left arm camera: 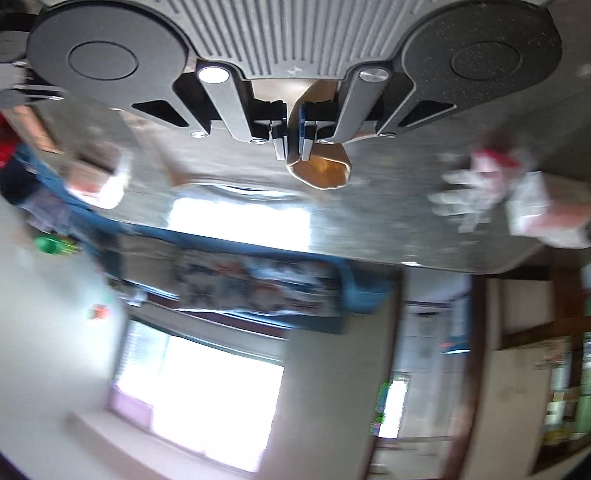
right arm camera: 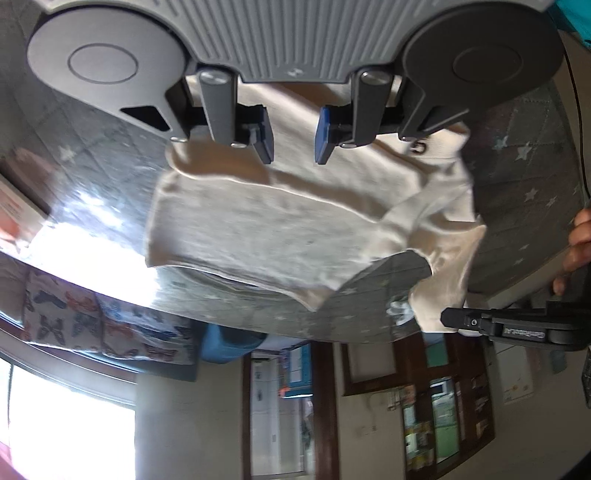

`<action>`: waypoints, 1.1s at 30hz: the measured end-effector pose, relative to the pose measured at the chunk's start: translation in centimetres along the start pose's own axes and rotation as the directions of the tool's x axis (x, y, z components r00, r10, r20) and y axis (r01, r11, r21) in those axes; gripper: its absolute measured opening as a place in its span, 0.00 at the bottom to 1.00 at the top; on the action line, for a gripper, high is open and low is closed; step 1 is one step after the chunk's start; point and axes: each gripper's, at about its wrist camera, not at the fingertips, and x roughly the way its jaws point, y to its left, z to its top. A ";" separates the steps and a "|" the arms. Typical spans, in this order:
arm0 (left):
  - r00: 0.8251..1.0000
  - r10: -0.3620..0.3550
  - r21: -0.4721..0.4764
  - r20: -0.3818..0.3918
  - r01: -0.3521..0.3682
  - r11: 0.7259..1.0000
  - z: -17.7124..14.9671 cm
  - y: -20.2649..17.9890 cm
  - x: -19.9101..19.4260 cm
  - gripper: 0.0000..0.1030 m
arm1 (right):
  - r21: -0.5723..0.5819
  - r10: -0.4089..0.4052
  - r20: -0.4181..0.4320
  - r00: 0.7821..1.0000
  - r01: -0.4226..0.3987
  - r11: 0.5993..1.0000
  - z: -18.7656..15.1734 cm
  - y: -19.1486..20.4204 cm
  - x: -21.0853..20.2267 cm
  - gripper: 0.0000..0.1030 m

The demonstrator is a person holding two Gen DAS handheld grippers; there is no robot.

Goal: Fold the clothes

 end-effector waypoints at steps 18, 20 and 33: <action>0.950 -0.245 0.140 -0.192 0.273 0.952 -4.0 -11.7 5.9 0.11 | 0.135 -0.097 0.026 0.995 0.092 0.987 -1.6 -5.1 -2.4 0.23; 0.943 -0.258 0.146 -0.208 0.291 0.946 -4.4 -11.7 6.0 0.13 | 0.144 -0.098 0.033 0.995 0.092 0.985 -1.4 -5.3 -2.5 0.23; 0.970 -0.179 0.164 -0.165 0.206 0.965 -3.9 -3.8 3.2 0.22 | 0.126 0.027 -0.006 1.000 -0.026 0.992 0.9 -2.4 1.2 0.23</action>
